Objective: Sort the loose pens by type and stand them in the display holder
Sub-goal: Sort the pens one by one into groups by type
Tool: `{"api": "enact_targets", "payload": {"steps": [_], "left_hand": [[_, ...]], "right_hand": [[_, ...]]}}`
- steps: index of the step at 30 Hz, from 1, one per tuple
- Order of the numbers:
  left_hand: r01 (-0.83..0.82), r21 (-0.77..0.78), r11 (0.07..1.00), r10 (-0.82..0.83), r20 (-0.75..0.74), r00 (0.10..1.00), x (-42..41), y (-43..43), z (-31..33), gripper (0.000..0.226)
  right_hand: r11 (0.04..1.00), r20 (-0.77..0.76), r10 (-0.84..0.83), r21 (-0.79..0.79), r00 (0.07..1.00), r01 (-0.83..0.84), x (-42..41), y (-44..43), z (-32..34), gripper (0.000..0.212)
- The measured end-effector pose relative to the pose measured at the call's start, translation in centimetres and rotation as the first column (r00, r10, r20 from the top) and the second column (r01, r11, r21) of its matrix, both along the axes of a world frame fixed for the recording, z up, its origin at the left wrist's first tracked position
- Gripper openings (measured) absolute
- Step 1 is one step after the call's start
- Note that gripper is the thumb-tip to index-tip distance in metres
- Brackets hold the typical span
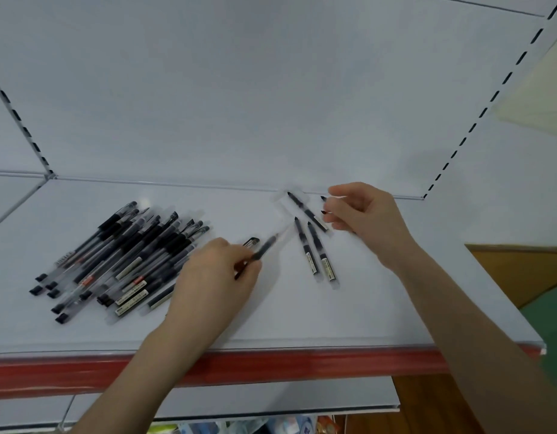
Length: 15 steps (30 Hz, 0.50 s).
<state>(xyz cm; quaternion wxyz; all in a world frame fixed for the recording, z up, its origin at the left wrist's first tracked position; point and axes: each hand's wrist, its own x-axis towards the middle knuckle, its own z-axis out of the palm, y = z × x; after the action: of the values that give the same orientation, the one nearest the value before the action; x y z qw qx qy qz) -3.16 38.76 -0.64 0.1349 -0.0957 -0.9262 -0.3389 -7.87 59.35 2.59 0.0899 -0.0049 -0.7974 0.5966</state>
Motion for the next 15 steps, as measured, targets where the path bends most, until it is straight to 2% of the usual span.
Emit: {"api": "enact_targets", "payload": {"steps": [3,5,6,7,11,13,15], "left_hand": [[-0.063,-0.214,0.975,0.064,-0.002,0.998,0.2,-0.6,-1.5,0.011],[-0.091,-0.276,0.957,0.087,-0.026,0.996,0.0,-1.0,-2.2,0.011],[-0.109,-0.289,0.951,0.102,-0.037,0.994,0.0,-1.1,-2.3,0.016],[-0.114,-0.290,0.950,0.107,-0.039,0.993,0.0,-1.2,-2.5,0.019],[-0.121,-0.229,0.966,0.110,-0.063,0.992,0.1,-1.5,-2.5,0.018],[-0.126,-0.183,0.975,0.113,-0.081,0.990,0.0,-1.7,-2.5,0.015],[-0.140,-0.152,0.978,0.125,-0.100,0.987,0.0,-2.1,-2.5,0.012]], "right_hand": [[0.958,0.036,-0.074,0.282,0.997,0.060,-1.7,2.3,-1.1,0.005],[0.905,0.034,-0.065,0.424,0.997,0.045,-2.6,2.7,-1.7,0.010],[0.888,0.031,-0.053,0.459,0.998,0.033,-3.0,2.5,-1.8,0.006],[0.869,0.022,-0.040,0.495,0.999,0.023,-3.4,2.2,-1.9,0.001],[0.825,-0.037,0.031,0.565,0.999,-0.005,-5.5,-0.3,-1.8,0.011],[0.794,-0.019,0.087,0.605,0.996,-0.058,-6.6,-1.9,-1.8,0.013],[0.711,0.041,0.125,0.693,0.991,-0.119,-7.8,-3.3,-2.1,0.018]]}}
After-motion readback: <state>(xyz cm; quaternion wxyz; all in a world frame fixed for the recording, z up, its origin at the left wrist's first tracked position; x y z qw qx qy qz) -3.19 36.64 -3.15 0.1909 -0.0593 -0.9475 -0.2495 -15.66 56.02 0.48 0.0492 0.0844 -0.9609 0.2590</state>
